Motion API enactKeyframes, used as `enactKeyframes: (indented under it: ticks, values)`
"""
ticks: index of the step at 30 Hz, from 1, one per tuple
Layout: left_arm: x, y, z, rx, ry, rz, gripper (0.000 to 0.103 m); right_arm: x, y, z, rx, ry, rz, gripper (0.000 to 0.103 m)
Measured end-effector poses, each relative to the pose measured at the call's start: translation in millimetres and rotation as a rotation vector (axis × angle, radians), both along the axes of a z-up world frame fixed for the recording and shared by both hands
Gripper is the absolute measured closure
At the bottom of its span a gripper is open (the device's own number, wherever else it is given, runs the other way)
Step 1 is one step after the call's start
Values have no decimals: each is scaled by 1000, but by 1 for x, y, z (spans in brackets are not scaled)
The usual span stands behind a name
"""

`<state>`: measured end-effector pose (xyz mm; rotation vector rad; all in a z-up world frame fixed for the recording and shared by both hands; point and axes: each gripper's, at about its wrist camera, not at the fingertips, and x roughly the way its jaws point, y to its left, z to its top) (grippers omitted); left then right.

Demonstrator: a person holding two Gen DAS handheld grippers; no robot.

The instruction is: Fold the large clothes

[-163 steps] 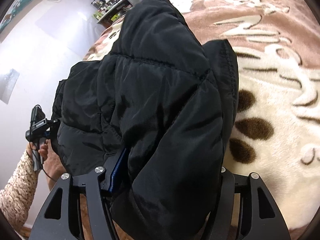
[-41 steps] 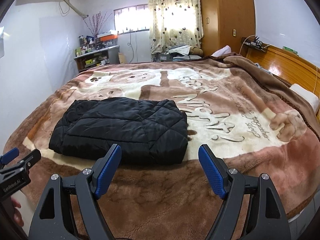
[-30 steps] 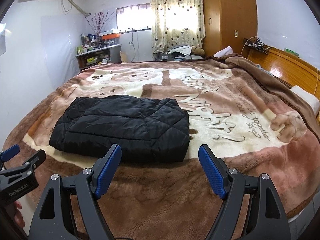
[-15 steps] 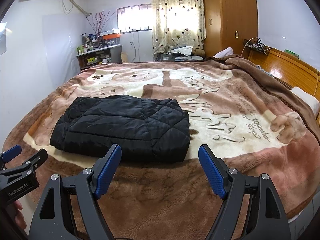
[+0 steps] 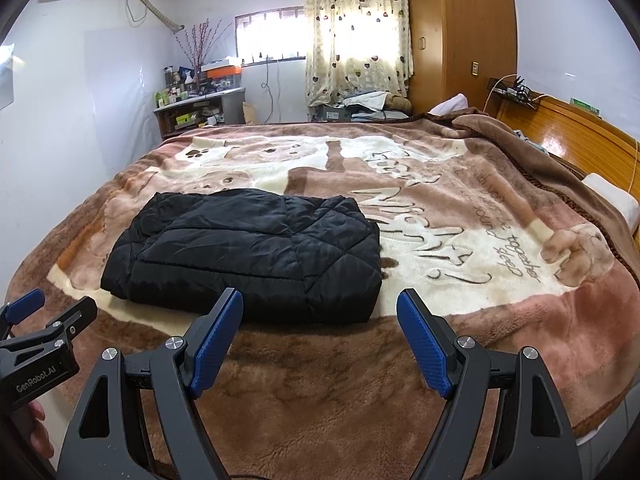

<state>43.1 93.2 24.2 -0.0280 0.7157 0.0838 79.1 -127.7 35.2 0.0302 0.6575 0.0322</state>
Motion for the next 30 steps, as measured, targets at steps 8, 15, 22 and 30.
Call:
enactKeyframes:
  ticks: [8,15,22,30]
  values:
    - [0,-1,-1,-6,4,-6,8,-1,3,-1,0,4,4,24]
    - [1,1,-4,-13,13,-5,8,-1,3,-1,3,3,4,24]
    - [0,0,-3,-7,11,-1,8,-1,4,-2,4,6,4,24]
    - [1,1,-3,-7,11,3,8,-1,3,-2,4,8,4,24]
